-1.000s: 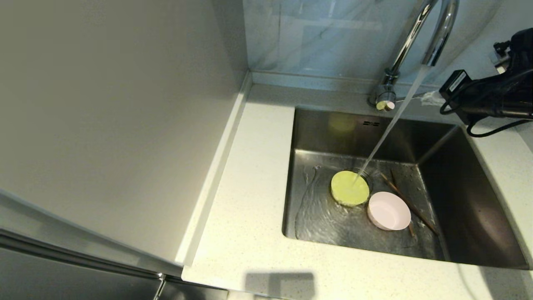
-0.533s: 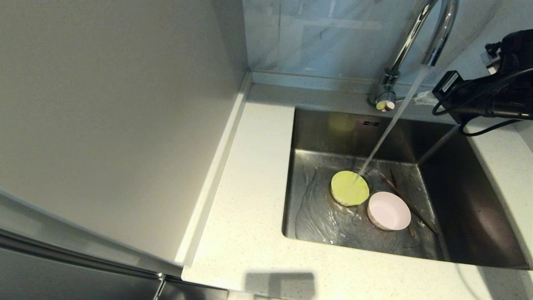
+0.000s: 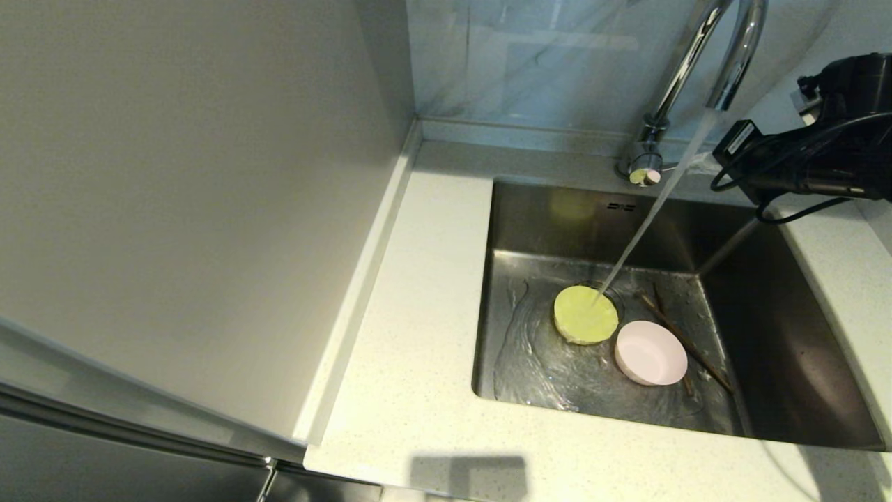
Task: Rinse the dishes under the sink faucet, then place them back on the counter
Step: Turn off the faucet
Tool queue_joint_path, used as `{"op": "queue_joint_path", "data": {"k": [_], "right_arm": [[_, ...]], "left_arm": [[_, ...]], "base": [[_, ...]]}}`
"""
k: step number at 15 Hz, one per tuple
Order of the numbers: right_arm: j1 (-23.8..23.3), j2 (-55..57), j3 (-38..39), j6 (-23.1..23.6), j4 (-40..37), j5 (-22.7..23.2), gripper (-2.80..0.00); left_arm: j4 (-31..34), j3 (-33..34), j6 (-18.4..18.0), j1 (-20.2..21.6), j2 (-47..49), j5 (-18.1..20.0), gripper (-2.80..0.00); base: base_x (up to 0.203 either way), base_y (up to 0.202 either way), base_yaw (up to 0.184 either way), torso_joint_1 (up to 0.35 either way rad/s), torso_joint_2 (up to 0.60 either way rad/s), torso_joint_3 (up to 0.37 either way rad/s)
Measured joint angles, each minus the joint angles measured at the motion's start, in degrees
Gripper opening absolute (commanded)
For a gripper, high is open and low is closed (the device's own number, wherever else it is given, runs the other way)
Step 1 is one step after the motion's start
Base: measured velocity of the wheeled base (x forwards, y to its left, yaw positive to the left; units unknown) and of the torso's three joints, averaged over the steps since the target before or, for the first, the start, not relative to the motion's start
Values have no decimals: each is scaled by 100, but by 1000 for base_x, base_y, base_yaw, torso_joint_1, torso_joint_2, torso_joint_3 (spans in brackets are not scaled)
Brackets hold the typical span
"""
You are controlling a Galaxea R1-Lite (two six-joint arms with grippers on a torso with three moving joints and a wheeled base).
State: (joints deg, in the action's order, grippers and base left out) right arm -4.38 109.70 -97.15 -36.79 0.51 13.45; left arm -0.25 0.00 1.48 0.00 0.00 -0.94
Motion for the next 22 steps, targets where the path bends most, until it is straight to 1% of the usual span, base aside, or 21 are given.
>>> {"op": "queue_joint_path", "data": {"k": [6, 9, 17, 22], "right_arm": [[-26, 416, -571, 68, 4, 11, -280], [-64, 540, -690, 63, 11, 33, -280], [-281, 342, -632, 66, -61, 90, -280], [-319, 82, -278, 130, -78, 127, -280]], "left_arm": [[0, 0, 0, 0, 0, 0, -280], [3, 0, 0, 0, 0, 1, -280], [0, 0, -2, 0, 0, 0, -280], [0, 0, -2, 0, 0, 0, -280]], "base": [[0, 0, 0, 0, 0, 0], [0, 0, 0, 0, 0, 0], [0, 0, 0, 0, 0, 0], [0, 0, 0, 0, 0, 0]]}}
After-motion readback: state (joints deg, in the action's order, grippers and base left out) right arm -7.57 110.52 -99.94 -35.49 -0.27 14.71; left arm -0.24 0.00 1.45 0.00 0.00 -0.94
